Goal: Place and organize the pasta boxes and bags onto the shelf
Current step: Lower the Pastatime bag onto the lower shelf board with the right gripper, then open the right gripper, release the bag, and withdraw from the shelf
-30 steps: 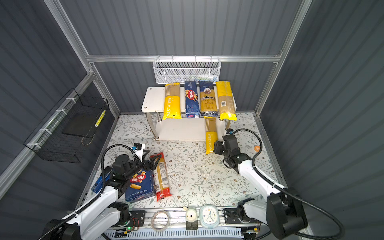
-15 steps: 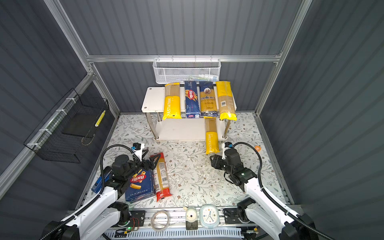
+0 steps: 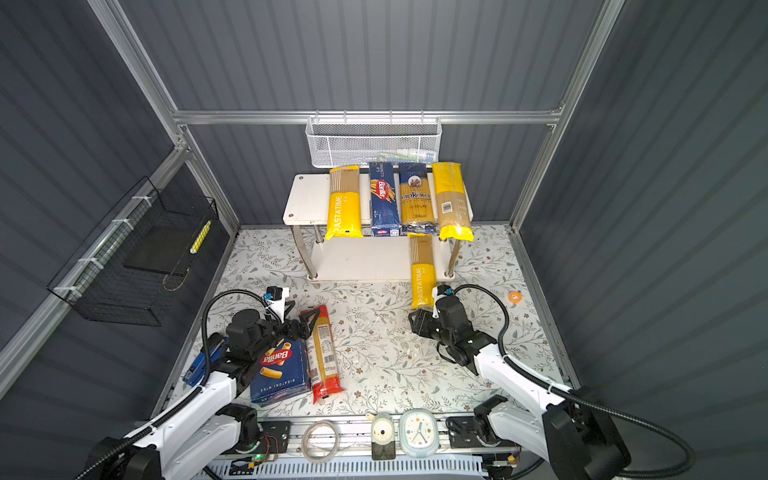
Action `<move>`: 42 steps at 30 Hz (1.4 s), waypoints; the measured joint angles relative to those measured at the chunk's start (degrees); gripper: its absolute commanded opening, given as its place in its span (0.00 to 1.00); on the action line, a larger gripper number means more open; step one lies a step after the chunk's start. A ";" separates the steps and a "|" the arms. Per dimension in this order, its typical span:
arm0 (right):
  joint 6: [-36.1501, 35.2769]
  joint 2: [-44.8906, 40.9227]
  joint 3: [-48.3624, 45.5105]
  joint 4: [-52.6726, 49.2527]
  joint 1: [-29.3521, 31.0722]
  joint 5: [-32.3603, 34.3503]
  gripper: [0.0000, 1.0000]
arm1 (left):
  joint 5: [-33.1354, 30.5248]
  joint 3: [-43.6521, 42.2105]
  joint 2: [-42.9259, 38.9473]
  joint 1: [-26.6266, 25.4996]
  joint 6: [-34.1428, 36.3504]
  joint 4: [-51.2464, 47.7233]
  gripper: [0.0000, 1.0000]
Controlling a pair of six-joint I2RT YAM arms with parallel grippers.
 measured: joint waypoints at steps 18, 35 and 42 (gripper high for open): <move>0.09 9.49 3.69 7.69 -0.04 0.42 0.62 | -2.34 0.00 -0.85 0.00 -0.02 -1.16 0.99; -1.84 17.07 10.25 8.79 -4.20 -0.85 0.65 | -3.45 0.00 -1.07 0.00 -0.04 -1.51 0.99; -3.08 18.08 11.58 8.37 -6.25 -1.92 0.66 | -3.74 0.00 -1.66 0.00 -0.04 -1.84 1.00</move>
